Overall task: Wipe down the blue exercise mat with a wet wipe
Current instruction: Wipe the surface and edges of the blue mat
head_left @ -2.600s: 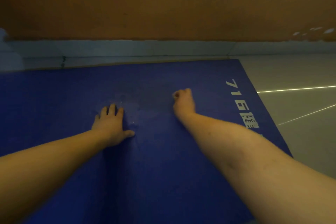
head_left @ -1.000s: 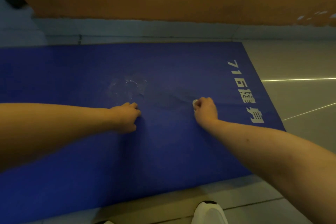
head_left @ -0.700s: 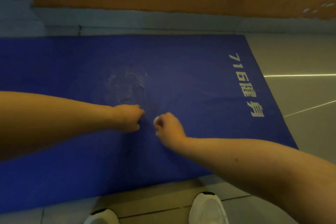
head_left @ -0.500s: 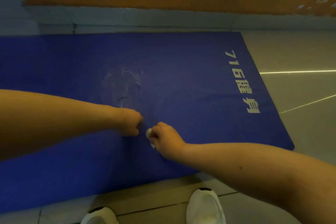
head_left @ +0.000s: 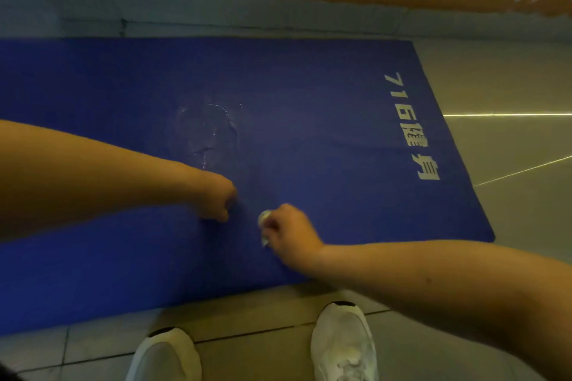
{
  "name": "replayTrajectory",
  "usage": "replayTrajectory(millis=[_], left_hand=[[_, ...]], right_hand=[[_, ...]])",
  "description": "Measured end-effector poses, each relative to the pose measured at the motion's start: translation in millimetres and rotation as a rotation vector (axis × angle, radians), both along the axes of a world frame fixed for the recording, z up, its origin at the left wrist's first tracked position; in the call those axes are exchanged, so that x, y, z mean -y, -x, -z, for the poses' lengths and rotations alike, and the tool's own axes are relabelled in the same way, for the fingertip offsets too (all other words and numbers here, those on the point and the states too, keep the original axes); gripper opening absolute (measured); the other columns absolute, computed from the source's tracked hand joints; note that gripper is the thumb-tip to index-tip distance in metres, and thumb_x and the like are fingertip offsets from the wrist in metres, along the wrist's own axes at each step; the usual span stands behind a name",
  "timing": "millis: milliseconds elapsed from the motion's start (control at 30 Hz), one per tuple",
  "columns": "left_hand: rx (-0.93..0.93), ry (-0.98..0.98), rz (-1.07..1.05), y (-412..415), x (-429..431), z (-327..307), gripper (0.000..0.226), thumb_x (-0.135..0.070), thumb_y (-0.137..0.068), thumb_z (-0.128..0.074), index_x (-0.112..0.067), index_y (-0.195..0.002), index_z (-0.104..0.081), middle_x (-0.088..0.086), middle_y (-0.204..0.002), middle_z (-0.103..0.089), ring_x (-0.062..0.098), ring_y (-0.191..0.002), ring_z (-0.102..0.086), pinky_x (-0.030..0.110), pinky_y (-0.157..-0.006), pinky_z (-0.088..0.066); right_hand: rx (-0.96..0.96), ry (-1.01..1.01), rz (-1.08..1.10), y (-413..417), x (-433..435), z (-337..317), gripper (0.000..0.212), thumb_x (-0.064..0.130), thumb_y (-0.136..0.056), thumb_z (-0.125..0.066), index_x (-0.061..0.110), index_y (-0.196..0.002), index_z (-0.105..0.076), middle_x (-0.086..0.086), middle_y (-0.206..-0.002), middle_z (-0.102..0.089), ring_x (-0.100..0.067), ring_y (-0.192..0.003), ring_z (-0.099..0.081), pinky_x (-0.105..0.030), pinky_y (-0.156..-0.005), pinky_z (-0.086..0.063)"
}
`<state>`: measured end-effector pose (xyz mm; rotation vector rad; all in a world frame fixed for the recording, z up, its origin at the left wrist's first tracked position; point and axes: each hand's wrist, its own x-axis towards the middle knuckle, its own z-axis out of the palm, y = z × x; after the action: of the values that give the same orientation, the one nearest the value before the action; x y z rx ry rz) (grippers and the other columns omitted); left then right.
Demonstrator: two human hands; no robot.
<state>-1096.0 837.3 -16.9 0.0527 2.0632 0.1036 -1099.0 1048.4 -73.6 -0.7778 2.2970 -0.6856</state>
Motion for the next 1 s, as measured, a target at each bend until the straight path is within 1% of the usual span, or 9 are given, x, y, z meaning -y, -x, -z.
replayTrajectory(millis=[100,200,300,433,500,600,767,867,1000], left_hand=[[0.001,-0.008,0.020,-1.8,-8.6,4.9,0.028,-0.032,-0.097,-0.057,-0.016,-0.120,-0.057,0.005,-0.115,-0.061,0.021,-0.091,-0.053,0.033,-0.078,-0.045],[0.011,-0.036,0.022,-2.4,-15.6,8.9,0.027,-0.032,-0.096,-0.059,-0.015,-0.117,-0.058,0.005,-0.113,-0.062,0.022,-0.090,-0.054,0.035,-0.079,-0.047],[0.026,-0.075,0.010,-2.7,-20.0,11.8,0.030,-0.030,-0.094,-0.061,-0.013,-0.119,-0.060,0.009,-0.118,-0.064,0.023,-0.089,-0.054,0.034,-0.078,-0.047],[0.027,-0.087,0.005,-3.6,-21.6,11.4,0.031,-0.030,-0.095,-0.062,-0.013,-0.120,-0.060,0.009,-0.120,-0.064,0.022,-0.089,-0.053,0.031,-0.074,-0.043],[0.013,-0.095,-0.003,-4.2,-20.4,11.3,0.030,-0.031,-0.094,-0.062,-0.014,-0.120,-0.060,0.008,-0.120,-0.063,0.022,-0.089,-0.053,0.031,-0.074,-0.043],[0.010,-0.102,-0.015,-4.9,-19.1,10.2,0.029,-0.031,-0.094,-0.062,-0.016,-0.119,-0.060,0.006,-0.118,-0.062,0.022,-0.090,-0.054,0.032,-0.075,-0.046],[0.012,-0.094,-0.009,-8.4,-23.1,5.2,0.032,-0.031,-0.096,-0.061,-0.015,-0.124,-0.057,0.007,-0.121,-0.061,0.021,-0.093,-0.054,0.031,-0.076,-0.045],[0.005,-0.098,-0.021,-12.9,-24.1,3.7,0.035,-0.030,-0.096,-0.061,-0.016,-0.128,-0.054,0.005,-0.125,-0.058,0.023,-0.101,-0.055,0.032,-0.084,-0.046],[-0.005,-0.114,-0.041,-17.0,-20.6,4.2,0.038,-0.029,-0.095,-0.062,-0.016,-0.130,-0.053,0.005,-0.126,-0.058,0.024,-0.106,-0.057,0.035,-0.091,-0.048]], right_hand=[[0.061,0.004,-0.164,-33.3,12.1,4.6,0.023,0.014,-0.099,-0.057,0.018,-0.077,-0.060,0.000,-0.090,-0.050,-0.020,-0.081,-0.052,-0.027,-0.072,-0.036],[0.059,0.016,-0.153,-19.6,-10.5,-5.7,0.025,0.014,-0.099,-0.058,0.013,-0.074,-0.061,0.002,-0.088,-0.049,-0.015,-0.084,-0.046,-0.022,-0.074,-0.031],[-0.006,-0.095,-0.017,16.4,-67.8,-9.7,0.014,0.017,-0.095,-0.064,0.009,-0.085,-0.070,0.005,-0.091,-0.051,-0.010,-0.083,-0.048,-0.022,-0.076,-0.035],[-0.066,-0.222,0.226,45.9,-134.1,-13.1,0.012,0.021,-0.096,-0.065,0.016,-0.086,-0.065,0.007,-0.093,-0.056,-0.010,-0.085,-0.057,-0.017,-0.070,-0.041],[-0.076,-0.245,0.302,42.0,-135.9,-9.8,0.014,0.020,-0.098,-0.063,0.017,-0.084,-0.062,0.005,-0.093,-0.056,-0.010,-0.083,-0.056,-0.016,-0.066,-0.039],[-0.062,-0.185,0.328,21.2,-113.6,-8.2,0.020,0.017,-0.099,-0.060,0.021,-0.079,-0.058,0.011,-0.087,-0.051,-0.004,-0.077,-0.051,-0.011,-0.064,-0.036],[0.049,-0.057,0.064,-29.9,-58.1,-0.9,0.017,0.014,-0.095,-0.062,0.013,-0.078,-0.064,0.008,-0.079,-0.051,-0.009,-0.075,-0.056,-0.025,-0.070,-0.045],[0.046,0.043,-0.142,-57.1,-29.9,12.2,0.011,0.018,-0.097,-0.059,0.021,-0.088,-0.062,0.002,-0.094,-0.049,-0.021,-0.084,-0.055,-0.027,-0.072,-0.040],[0.034,0.083,-0.364,-51.0,-31.2,16.1,0.008,0.014,-0.099,-0.056,0.011,-0.103,-0.062,-0.001,-0.101,-0.046,-0.023,-0.082,-0.050,-0.031,-0.071,-0.039]])
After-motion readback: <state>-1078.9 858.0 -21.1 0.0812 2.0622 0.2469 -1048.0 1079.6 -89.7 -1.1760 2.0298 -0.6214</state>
